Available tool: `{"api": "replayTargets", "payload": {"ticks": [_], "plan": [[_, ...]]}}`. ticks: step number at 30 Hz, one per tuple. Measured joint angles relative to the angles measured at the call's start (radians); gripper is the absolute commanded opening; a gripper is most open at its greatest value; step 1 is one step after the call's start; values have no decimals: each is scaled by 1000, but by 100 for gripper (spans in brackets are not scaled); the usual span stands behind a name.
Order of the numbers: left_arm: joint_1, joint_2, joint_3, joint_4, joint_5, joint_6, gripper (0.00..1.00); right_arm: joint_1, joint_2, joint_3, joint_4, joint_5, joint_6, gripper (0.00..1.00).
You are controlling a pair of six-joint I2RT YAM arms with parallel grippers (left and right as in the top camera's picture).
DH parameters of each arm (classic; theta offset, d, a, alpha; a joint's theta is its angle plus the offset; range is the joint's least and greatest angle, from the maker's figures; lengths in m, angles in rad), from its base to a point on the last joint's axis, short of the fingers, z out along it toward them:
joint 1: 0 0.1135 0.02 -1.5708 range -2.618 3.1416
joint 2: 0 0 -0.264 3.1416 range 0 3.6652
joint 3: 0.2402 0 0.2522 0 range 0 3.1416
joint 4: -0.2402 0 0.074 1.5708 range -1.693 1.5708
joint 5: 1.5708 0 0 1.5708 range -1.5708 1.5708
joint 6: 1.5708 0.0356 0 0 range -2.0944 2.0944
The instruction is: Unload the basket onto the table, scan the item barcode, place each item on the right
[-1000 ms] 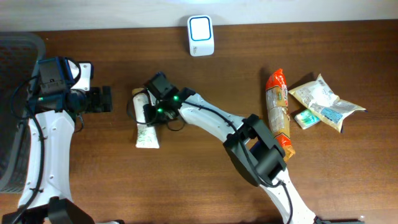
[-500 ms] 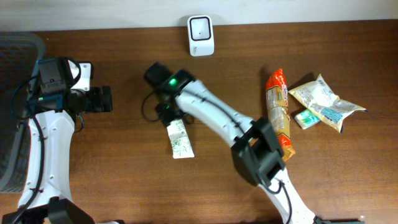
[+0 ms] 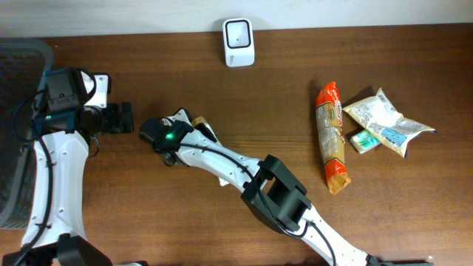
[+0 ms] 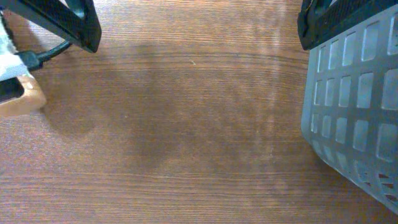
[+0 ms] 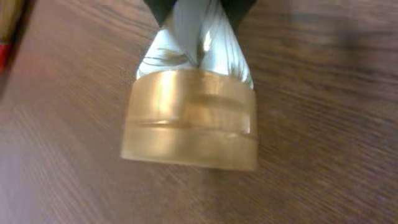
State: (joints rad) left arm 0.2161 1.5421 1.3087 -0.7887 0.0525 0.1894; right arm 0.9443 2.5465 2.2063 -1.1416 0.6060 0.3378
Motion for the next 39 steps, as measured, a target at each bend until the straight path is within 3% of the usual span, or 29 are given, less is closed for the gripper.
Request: {"api": "replayTargets", "payload": {"ticks": [3, 4, 5, 7, 10, 13, 15, 17, 18, 26, 30, 31, 34, 35, 36, 39], "plan": [[0, 0, 0, 0, 0, 0, 99, -10, 45, 163, -177, -142, -14, 4], [0, 0, 0, 0, 0, 0, 99, -32, 60, 292, -243, -329, -58, 4], [0, 0, 0, 0, 0, 0, 99, -48, 61, 337, -262, -404, -81, 4], [0, 0, 0, 0, 0, 0, 99, -142, 61, 458, -322, -754, -187, 4], [0, 0, 0, 0, 0, 0, 99, -314, 61, 419, -321, -1130, -311, 4], [0, 0, 0, 0, 0, 0, 99, -364, 60, 226, -231, -1330, -387, 4], [0, 0, 0, -1, 0, 0, 99, -343, 65, 85, -111, -1359, -398, 8], [0, 0, 0, 0, 0, 0, 99, -341, 58, 40, -65, -1362, -384, 33], [0, 0, 0, 0, 0, 0, 99, -343, 50, 34, -61, -1321, -368, 40], [0, 0, 0, 0, 0, 0, 99, -448, 33, 36, -91, -1180, -365, 48], [0, 0, 0, 2, 0, 0, 99, -543, 42, 181, -300, -1115, -438, 61], [0, 0, 0, 0, 0, 0, 99, -545, 37, 268, -390, -1109, -463, 74], [0, 0, 0, 0, 0, 0, 99, -544, 19, 383, -552, -1112, -509, 98], [0, 0, 0, 0, 0, 0, 99, -544, 16, 383, -553, -1120, -520, 83], [0, 0, 0, 0, 0, 0, 99, -543, 16, 373, -553, -1126, -527, 77], [0, 0, 0, 0, 0, 0, 99, -542, 16, 319, -551, -1149, -531, 72]]}}
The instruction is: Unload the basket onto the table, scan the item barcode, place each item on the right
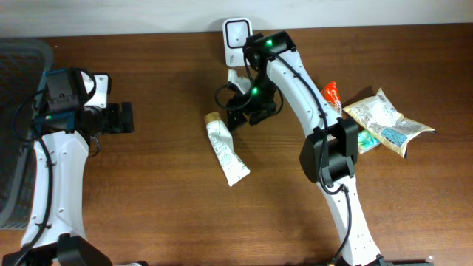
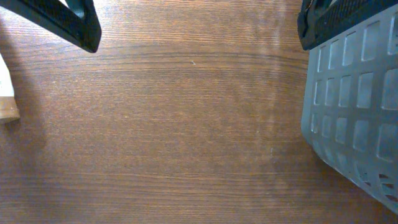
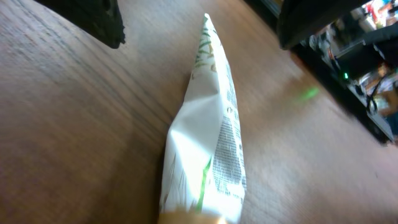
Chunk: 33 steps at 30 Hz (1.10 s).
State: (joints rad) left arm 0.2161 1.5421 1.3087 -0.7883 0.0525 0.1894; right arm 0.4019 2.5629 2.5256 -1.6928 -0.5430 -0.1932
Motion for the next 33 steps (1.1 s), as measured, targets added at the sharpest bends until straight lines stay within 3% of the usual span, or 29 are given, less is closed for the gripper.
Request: {"api": "replayTargets", "payload": {"ticks": [4, 6, 9, 16, 26, 29, 30, 31, 33], "plan": [[0, 0, 0, 0, 0, 0, 99, -2, -18, -5, -2, -8, -35, 75], [0, 0, 0, -1, 0, 0, 99, -3, -89, -9, -2, -8, -46, 84], [0, 0, 0, 0, 0, 0, 99, -3, -201, -32, 12, 3, 2, 85], [0, 0, 0, 0, 0, 0, 99, 11, -173, -537, 283, -144, -23, 86], [0, 0, 0, 0, 0, 0, 99, 67, -172, -649, 439, -166, -11, 85], [0, 0, 0, 0, 0, 0, 99, 68, -185, -687, 470, -185, -7, 65], [0, 0, 0, 0, 0, 0, 99, 69, -186, -696, 481, -187, -7, 40], [0, 0, 0, 0, 0, 0, 99, 69, -186, -706, 492, -185, 1, 23], [0, 0, 0, 0, 0, 0, 99, 70, -185, -719, 519, -173, 8, 4]]}}
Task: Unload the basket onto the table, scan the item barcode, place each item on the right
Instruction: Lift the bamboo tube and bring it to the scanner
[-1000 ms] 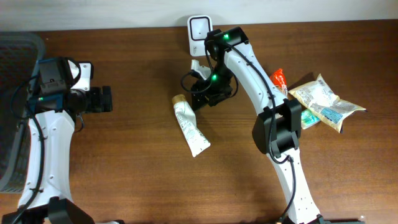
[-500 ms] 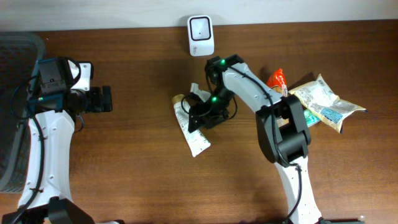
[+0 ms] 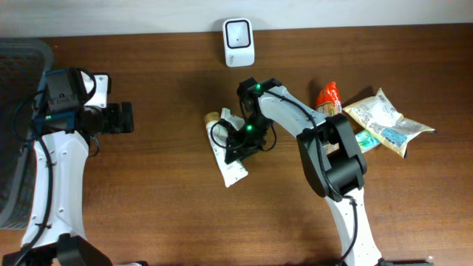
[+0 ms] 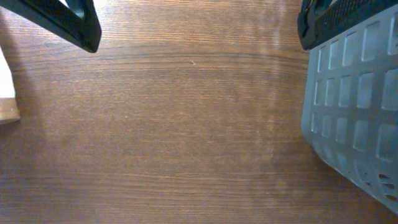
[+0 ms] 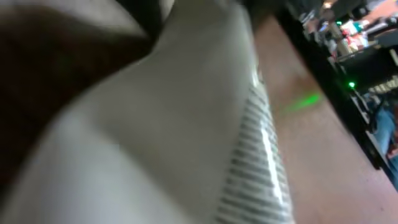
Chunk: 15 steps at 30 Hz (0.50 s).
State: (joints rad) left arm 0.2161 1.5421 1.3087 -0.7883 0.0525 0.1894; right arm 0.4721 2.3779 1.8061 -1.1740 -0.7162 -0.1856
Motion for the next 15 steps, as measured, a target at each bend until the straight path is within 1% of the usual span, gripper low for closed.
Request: {"api": "replayTargets", "payload": {"ticks": [4, 7, 11, 13, 15], "plan": [[0, 0, 0, 0, 0, 0, 99, 0, -2, -3, 42, -39, -1, 4], [0, 0, 0, 0, 0, 0, 99, -6, -2, 4, 40, -41, 0, 4], [0, 0, 0, -1, 0, 0, 99, -42, -37, 16, 35, 15, 3, 4], [0, 0, 0, -1, 0, 0, 99, -57, -119, 16, -1, 23, -1, 4], [0, 0, 0, 0, 0, 0, 99, -59, -259, 16, -41, -47, -55, 4]]}}
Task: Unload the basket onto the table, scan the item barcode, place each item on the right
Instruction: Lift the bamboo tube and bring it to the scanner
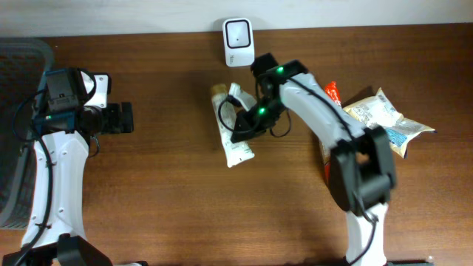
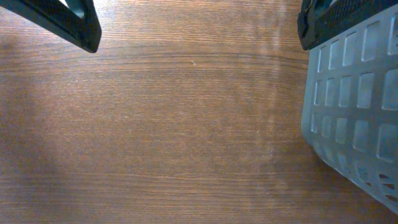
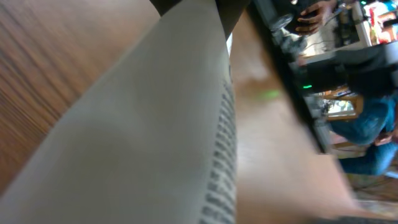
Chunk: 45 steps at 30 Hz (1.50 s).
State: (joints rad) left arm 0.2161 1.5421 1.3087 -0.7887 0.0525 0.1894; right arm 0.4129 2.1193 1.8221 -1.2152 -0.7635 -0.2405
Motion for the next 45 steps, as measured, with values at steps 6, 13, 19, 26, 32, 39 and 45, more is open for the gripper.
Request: {"api": "replayTargets", "payload": {"ticks": [6, 13, 19, 26, 32, 39, 45], "plan": [[0, 0, 0, 0, 0, 0, 99, -119, -226, 13, -171, -269, -236, 4], [0, 0, 0, 0, 0, 0, 99, -157, -226, 12, -378, -360, -595, 4], [0, 0, 0, 0, 0, 0, 99, -157, -226, 12, -378, -362, -652, 4], [0, 0, 0, 0, 0, 0, 99, -157, -226, 12, -378, -362, -657, 4], [0, 0, 0, 0, 0, 0, 99, -157, -226, 12, -378, -360, -658, 4], [0, 0, 0, 0, 0, 0, 99, -157, -226, 12, -326, -296, -599, 4], [0, 0, 0, 0, 0, 0, 99, -92, -226, 34, 39, 229, -63, 4]]}}
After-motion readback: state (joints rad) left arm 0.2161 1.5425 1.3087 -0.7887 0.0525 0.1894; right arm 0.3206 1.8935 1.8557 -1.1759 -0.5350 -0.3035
